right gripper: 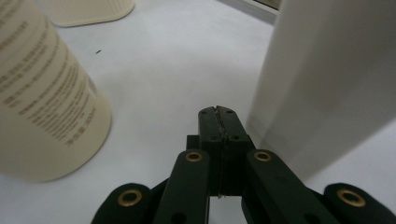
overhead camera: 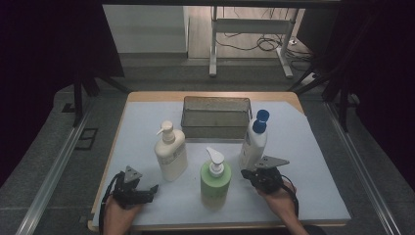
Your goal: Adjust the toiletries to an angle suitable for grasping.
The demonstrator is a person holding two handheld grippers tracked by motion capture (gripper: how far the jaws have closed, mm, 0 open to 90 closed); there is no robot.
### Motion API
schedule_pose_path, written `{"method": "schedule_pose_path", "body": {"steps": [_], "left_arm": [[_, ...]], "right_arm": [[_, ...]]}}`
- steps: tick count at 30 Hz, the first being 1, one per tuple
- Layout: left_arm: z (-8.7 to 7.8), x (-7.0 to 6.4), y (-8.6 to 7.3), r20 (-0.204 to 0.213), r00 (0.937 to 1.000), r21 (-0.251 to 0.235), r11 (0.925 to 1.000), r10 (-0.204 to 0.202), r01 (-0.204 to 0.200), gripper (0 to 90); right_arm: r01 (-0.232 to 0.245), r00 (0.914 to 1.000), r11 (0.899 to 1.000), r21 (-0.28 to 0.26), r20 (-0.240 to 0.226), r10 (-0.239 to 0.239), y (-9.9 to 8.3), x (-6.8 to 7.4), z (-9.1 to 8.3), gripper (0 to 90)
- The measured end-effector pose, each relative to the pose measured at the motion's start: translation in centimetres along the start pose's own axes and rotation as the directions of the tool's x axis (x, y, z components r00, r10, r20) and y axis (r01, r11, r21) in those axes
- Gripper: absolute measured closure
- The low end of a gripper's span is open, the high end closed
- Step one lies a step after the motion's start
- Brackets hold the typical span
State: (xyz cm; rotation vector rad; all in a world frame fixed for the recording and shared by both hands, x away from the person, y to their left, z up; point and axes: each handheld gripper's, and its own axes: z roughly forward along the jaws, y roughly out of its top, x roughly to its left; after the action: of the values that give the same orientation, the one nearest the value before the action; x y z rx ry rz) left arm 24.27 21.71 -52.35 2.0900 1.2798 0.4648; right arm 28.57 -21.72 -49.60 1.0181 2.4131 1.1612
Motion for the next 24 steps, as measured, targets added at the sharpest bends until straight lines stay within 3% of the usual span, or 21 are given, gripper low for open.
{"method": "schedule_pose_path", "body": {"steps": [4,6,24], "left_arm": [[0.0,0.0,0.0,0.0,1.0,0.0,1.0,0.0,0.0,12.2],[0.0,0.0,0.0,0.0,1.0,0.0,1.0,0.0,0.0,12.2],[0.0,0.0,0.0,0.0,1.0,0.0,1.0,0.0,0.0,12.2]], "right_arm": [[0.01,0.9992,1.0,0.0,0.038,-0.01,-0.1,0.0,0.2,89.6],[-0.001,0.9997,1.0,-0.007,0.023,0.001,-0.2,-0.3,0.1,89.7],[-0.014,0.9989,1.0,0.001,0.046,0.014,-1.1,-1.8,-1.2,89.6]]}}
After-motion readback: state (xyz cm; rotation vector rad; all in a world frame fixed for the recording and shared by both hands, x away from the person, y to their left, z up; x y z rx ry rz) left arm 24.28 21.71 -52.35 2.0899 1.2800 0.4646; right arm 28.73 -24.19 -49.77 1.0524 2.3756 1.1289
